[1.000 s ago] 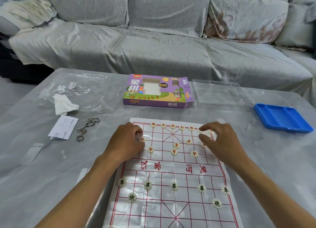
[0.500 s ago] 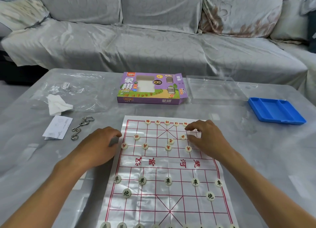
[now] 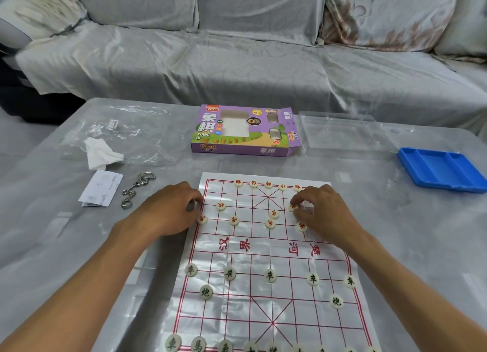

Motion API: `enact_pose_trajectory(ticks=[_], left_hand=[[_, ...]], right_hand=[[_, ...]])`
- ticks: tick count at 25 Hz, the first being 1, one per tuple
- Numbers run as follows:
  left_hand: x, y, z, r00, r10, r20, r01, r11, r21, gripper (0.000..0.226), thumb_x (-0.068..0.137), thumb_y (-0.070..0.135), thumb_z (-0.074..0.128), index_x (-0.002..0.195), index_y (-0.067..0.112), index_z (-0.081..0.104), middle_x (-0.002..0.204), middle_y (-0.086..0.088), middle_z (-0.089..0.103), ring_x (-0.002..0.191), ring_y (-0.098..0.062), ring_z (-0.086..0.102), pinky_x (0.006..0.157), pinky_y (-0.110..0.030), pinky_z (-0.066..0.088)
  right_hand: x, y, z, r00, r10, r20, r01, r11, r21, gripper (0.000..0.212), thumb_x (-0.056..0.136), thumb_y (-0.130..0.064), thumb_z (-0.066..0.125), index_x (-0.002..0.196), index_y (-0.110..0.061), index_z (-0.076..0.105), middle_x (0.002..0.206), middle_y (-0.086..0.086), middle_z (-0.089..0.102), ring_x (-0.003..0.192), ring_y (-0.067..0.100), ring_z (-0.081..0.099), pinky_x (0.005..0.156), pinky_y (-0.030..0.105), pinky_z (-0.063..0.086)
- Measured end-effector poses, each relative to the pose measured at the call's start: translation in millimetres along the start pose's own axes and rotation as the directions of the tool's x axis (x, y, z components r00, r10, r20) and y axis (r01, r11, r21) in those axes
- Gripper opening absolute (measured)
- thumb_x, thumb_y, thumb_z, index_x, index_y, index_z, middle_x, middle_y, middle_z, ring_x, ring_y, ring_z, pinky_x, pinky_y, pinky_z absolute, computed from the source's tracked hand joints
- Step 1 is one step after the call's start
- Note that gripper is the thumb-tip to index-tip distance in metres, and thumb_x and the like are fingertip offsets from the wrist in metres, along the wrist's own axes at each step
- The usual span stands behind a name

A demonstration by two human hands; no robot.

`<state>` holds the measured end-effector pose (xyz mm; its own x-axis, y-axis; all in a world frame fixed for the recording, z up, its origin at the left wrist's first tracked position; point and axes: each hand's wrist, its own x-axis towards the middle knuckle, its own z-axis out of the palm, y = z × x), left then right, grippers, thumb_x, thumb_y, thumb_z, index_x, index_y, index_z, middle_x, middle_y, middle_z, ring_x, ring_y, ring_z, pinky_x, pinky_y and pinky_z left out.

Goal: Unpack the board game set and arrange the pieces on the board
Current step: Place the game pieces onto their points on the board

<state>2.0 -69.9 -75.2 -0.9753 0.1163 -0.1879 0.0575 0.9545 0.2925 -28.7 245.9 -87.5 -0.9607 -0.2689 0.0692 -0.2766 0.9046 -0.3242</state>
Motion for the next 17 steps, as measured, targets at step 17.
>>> enact_pose_trajectory(ticks=[17], left_hand=[[-6, 9, -2, 1.000, -0.018, -0.002, 0.018, 0.999, 0.047, 0.018, 0.079, 0.037, 0.071, 0.096, 0.037, 0.064, 0.099, 0.010, 0.048, 0.085, -0.011, 0.051, 0.070, -0.027, 0.044]], right_hand=[[0, 0, 3, 1.000, 0.010, 0.001, -0.010, 1.000, -0.012, 0.017, 0.089, -0.027, 0.065, 0.105, -0.026, 0.071, 0.118, -0.006, 0.066, 0.107, 0.016, 0.049, 0.092, 0.030, 0.041]])
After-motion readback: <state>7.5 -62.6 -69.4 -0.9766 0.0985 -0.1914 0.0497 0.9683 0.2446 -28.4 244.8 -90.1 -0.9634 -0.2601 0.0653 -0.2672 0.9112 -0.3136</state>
